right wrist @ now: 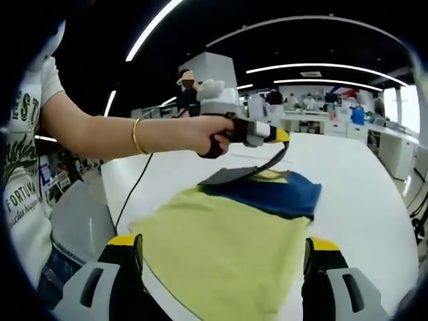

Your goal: Fold the garment on the visible template until the final outline fits inside the template.

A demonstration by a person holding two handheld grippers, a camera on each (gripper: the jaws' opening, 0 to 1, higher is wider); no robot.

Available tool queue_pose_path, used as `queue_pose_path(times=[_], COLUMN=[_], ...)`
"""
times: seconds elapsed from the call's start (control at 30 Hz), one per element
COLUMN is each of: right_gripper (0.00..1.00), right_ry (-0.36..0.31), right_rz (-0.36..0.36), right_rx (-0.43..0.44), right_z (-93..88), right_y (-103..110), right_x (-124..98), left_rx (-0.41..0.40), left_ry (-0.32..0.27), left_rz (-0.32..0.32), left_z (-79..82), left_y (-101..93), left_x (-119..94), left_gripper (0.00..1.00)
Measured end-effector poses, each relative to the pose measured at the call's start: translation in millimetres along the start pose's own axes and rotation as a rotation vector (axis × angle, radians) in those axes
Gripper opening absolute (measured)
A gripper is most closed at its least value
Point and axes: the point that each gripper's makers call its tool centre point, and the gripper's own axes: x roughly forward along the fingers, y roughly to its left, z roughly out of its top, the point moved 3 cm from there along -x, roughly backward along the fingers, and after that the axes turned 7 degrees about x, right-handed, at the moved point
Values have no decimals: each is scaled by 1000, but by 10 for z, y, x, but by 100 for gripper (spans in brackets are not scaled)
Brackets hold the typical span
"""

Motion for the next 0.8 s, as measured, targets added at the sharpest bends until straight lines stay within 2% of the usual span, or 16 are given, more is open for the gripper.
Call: queue_pose_path(times=[0.37, 0.47, 0.57, 0.67, 0.8], right_gripper=[99, 99, 99, 99, 99], right_ry=[-12, -14, -24, -29, -26], right_rz=[-11, -15, -21, -27, -24], right_rx=[25, 28, 34, 38, 39], right_z=[-44, -46, -38, -35, -45], right_y=[-39, -50, -71, -86, -90], right_x=[-46, -59, -71, -77, -64], left_rx=[91, 96, 66, 67, 114], left_ry=[141, 189, 214, 230, 205], left_rz=[-55, -49, -58, -75, -109], left_z=[-508, -661, -777, -840, -808], left_y=[-292, -317, -336, -366, -406], left_x=[217, 254, 298, 291, 236], left_gripper=[0, 0, 1, 3, 14])
